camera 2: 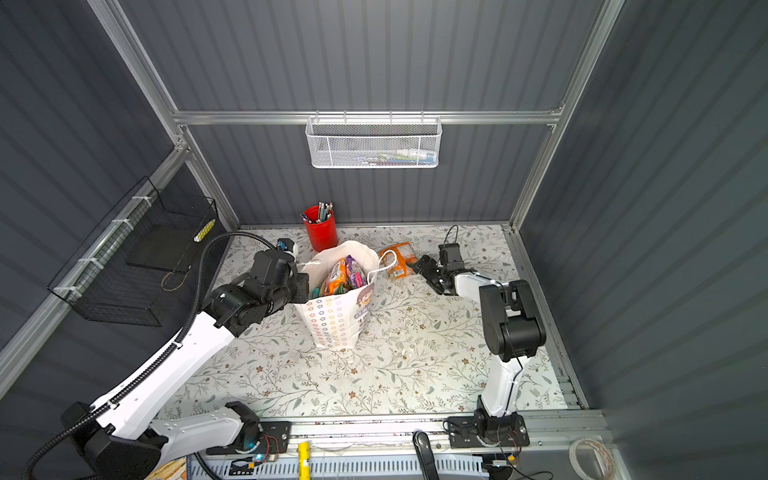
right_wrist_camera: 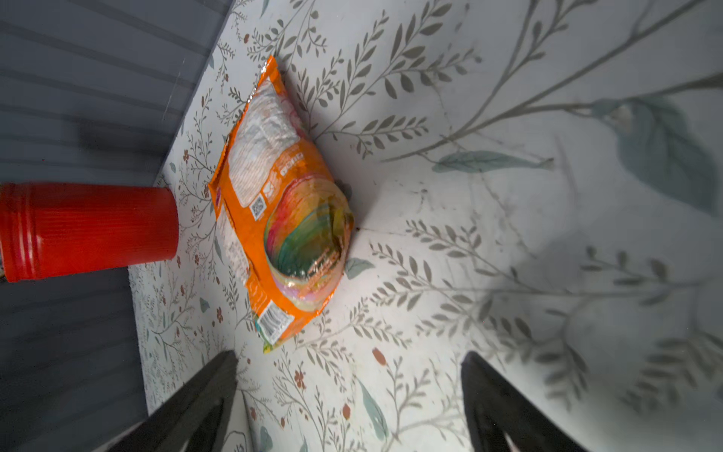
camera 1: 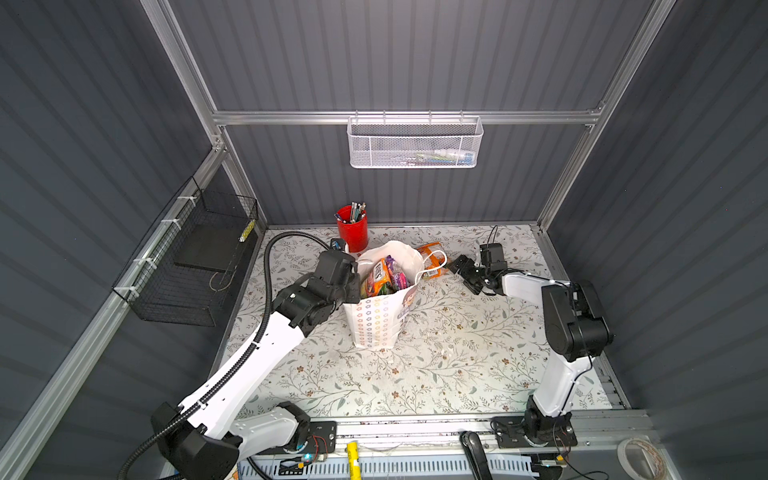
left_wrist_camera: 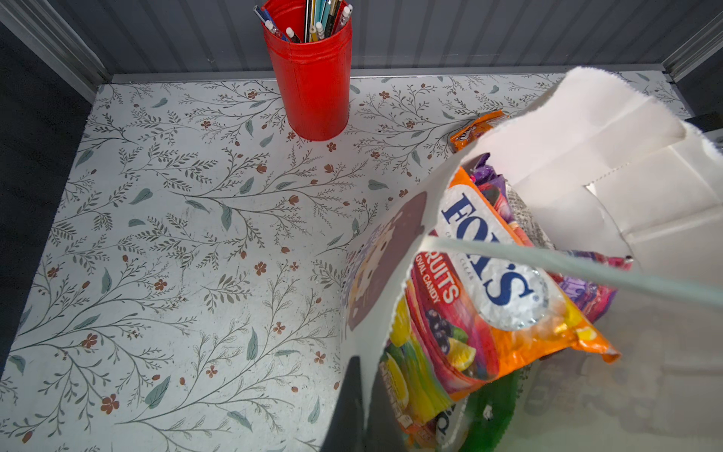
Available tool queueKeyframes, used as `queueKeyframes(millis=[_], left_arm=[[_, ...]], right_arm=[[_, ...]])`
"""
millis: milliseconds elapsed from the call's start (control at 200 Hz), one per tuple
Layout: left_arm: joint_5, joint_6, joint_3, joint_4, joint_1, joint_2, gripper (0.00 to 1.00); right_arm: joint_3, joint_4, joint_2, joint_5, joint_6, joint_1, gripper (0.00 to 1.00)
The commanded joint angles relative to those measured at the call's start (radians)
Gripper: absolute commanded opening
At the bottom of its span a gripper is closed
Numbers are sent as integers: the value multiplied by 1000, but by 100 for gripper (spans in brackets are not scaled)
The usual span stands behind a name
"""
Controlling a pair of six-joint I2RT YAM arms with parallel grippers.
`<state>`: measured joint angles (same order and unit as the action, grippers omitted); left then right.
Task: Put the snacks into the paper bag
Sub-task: 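Grasp the orange fruit-candy packet with the right gripper and lift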
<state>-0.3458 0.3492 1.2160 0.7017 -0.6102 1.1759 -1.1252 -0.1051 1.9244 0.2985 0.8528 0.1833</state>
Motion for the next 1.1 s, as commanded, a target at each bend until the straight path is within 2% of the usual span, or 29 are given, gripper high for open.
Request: queueKeyframes(millis=[0, 120, 305, 605, 1096], left_arm=[[-34, -24, 13, -44, -6, -17, 0], [-39, -24, 11, -46, -6, -19, 0], [-42, -26, 11, -44, -6, -10, 0], [-51, -28, 11, -45, -7, -6, 0], [-56, -29, 10, -45, -6, 3, 0]], right_arm=[[-51, -45, 44, 28, 31, -7, 85], [-100, -32, 92, 27, 33, -10, 81], [-236, 101, 180, 65, 1, -17, 72], [-263, 80, 250, 108, 27, -27, 54], [-310, 113, 303, 143, 8, -36, 30]])
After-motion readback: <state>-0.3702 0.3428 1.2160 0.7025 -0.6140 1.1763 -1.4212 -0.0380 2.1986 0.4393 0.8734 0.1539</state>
